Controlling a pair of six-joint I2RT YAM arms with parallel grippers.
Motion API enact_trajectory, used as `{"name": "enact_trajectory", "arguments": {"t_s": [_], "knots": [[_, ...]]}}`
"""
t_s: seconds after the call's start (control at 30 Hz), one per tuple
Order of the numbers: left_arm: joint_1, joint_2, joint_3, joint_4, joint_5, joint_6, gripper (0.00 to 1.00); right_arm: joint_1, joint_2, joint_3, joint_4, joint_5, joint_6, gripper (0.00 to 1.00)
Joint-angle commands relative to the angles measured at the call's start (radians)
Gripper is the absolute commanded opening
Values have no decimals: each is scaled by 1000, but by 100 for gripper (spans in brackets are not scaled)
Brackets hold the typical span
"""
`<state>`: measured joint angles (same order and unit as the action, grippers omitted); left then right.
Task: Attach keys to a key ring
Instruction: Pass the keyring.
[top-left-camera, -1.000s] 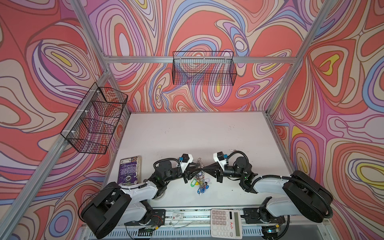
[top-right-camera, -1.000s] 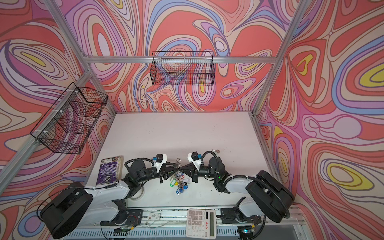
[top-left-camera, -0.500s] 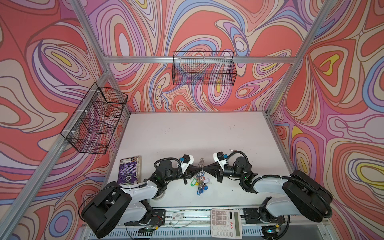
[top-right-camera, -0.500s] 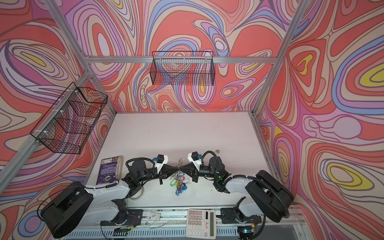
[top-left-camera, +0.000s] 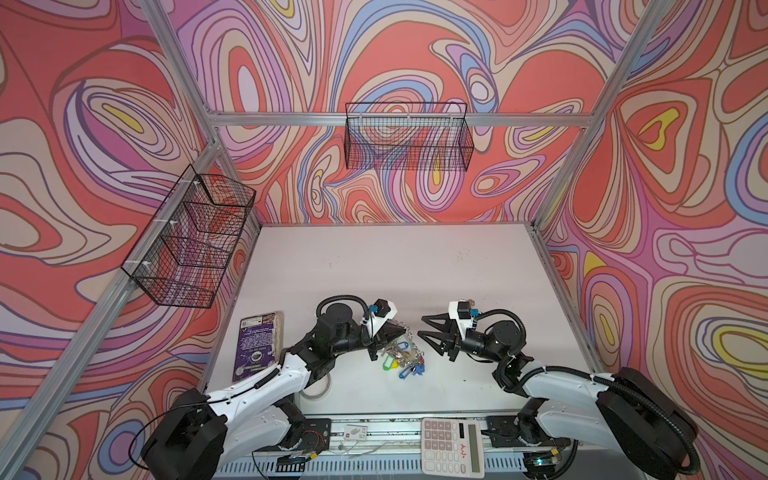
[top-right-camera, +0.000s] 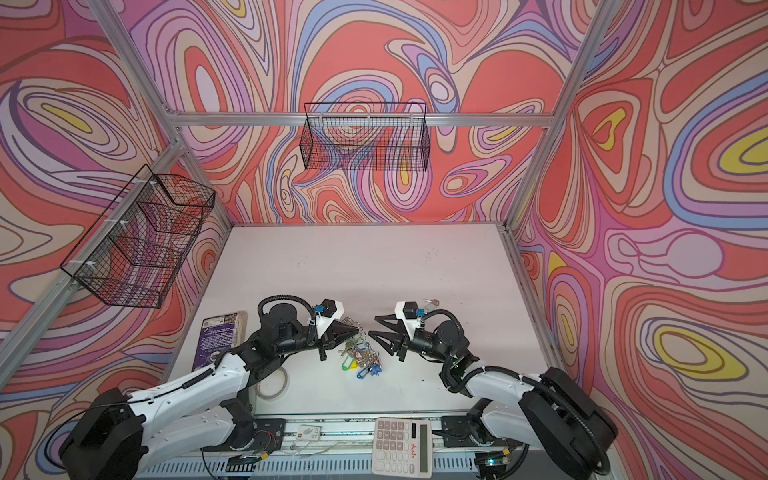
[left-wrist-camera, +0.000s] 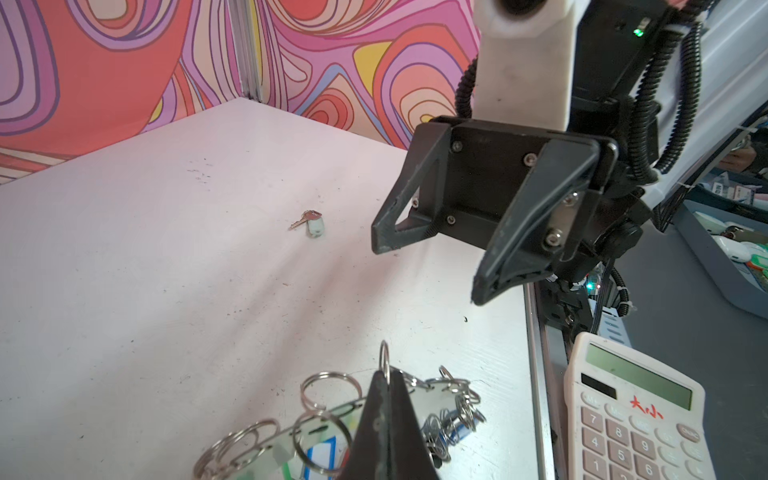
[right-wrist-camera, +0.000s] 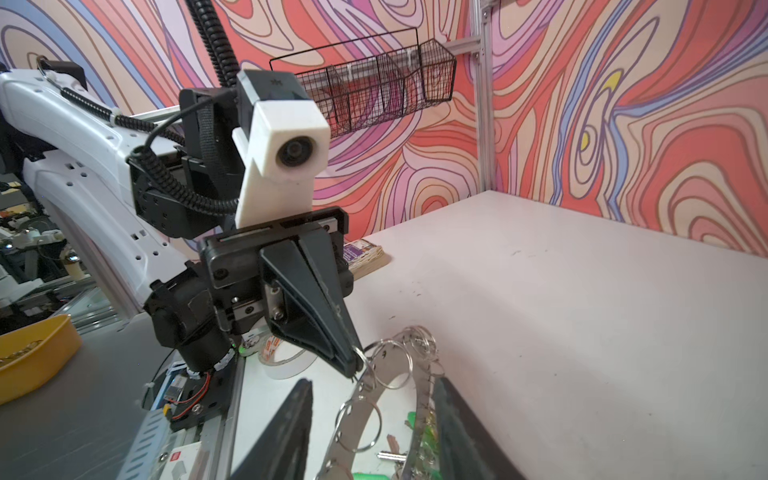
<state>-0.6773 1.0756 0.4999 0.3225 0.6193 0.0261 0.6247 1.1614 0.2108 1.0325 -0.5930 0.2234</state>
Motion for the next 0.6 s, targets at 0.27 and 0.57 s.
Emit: {"name": "enact_trajectory", "arguments": {"t_s": [0.27,0.57], "knots": [[-5,6,419,-819,-2,365,0,-4,24,6,-6,16,-9,58],[-4,198,728,-1181,4,561,0,-3,16,7,-12,28,-9,71]]}}
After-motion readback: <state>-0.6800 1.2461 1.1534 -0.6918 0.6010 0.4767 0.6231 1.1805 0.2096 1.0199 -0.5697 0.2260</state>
